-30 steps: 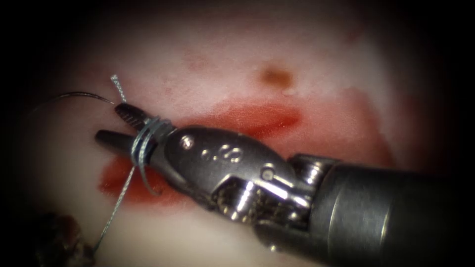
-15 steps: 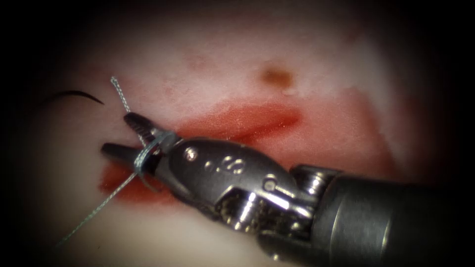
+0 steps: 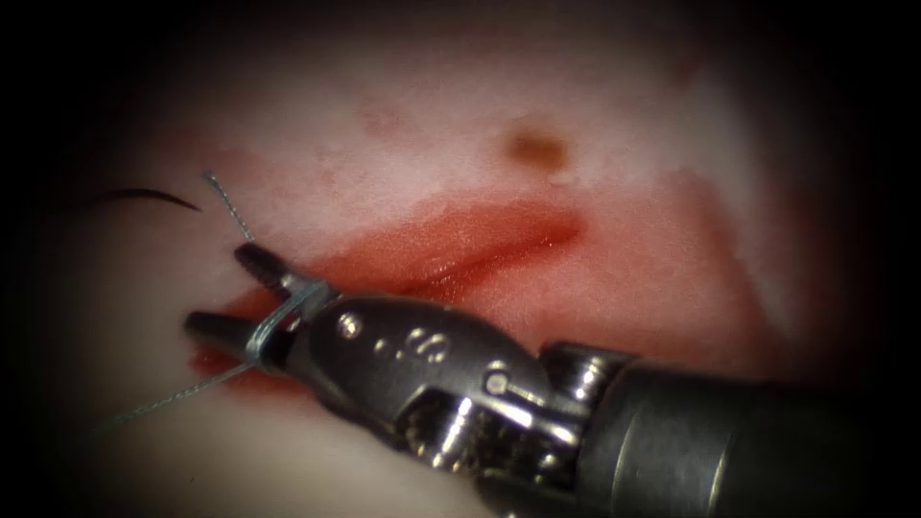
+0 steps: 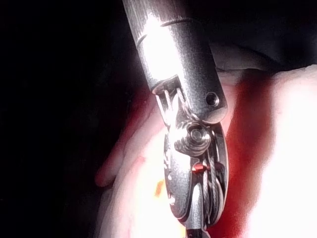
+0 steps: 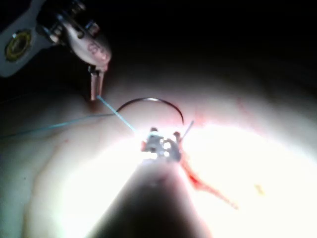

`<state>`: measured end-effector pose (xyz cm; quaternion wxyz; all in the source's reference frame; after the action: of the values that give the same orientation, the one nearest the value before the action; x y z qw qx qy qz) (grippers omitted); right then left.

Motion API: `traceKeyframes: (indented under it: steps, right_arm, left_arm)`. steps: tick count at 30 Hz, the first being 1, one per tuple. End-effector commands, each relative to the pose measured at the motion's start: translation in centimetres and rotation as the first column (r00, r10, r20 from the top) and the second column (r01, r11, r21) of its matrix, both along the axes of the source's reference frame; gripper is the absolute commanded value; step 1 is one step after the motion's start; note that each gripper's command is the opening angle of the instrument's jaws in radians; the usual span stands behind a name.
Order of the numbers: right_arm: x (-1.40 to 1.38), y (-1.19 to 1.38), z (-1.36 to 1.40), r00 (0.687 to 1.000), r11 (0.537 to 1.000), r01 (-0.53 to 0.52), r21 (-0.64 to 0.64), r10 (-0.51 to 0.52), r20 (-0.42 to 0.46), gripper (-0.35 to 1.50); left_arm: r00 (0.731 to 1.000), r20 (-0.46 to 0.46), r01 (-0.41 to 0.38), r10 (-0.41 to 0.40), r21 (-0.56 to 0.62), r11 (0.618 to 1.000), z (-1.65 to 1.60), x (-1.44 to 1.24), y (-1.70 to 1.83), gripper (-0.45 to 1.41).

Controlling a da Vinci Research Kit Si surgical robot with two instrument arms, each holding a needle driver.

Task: Wound Closure
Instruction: Grab the suture tail.

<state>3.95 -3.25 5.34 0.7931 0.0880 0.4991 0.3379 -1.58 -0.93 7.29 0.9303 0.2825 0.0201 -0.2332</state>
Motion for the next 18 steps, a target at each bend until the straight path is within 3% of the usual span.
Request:
traceKeyframes:
  steps: [1,9,18]
  right_arm:
    - [0.12,0.08,-0.06,1.0,1.0,-0.003,-0.002,0.003,-0.006,0.56]
    - [0.1,0.04,-0.02,1.0,1.0,0.004,-0.007,-0.004,-0.008,0.57]
    - [0.1,-0.01,0.04,1.0,1.0,0.013,0.0,-0.013,0.002,0.47]
  left_arm:
    - [1.0,-0.004,0.005,-0.005,-0.009,1.0,0.0,-0.03,0.12,-0.45]
    - [0.999,-0.011,0.042,-0.043,-0.054,0.998,-0.05,0.06,0.25,-0.45]
    - [0.998,-0.024,0.063,-0.064,-0.069,0.996,-0.03,0.04,0.25,-0.45]
